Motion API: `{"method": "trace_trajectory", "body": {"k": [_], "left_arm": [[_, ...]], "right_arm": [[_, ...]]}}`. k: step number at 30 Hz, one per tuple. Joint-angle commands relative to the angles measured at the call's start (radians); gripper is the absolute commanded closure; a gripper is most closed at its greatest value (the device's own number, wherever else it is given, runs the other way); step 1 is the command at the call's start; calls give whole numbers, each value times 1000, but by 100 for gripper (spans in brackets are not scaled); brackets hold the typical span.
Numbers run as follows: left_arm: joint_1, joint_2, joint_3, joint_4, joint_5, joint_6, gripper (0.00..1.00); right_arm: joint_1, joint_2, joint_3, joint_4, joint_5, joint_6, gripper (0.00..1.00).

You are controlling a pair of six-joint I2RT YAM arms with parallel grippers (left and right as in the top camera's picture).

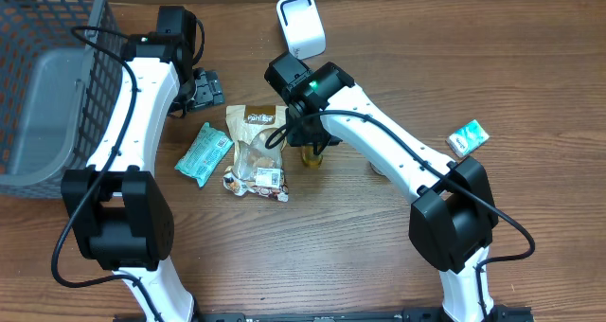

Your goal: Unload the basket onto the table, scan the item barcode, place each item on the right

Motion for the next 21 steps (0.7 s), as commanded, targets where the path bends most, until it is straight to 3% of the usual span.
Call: {"method": "trace_trajectory", "body": {"k": [1,8,21], "left_arm": [[-1,8,19,0,-13,15,0],[-1,8,19,0,-13,15,0],[-1,8,19,0,-13,15,0]], "right_arm": [[2,-2,-6,-2,13,2,55],[2,-2,-6,-4,13,2,61],[2,-2,-6,-4,13,2,61]]}}
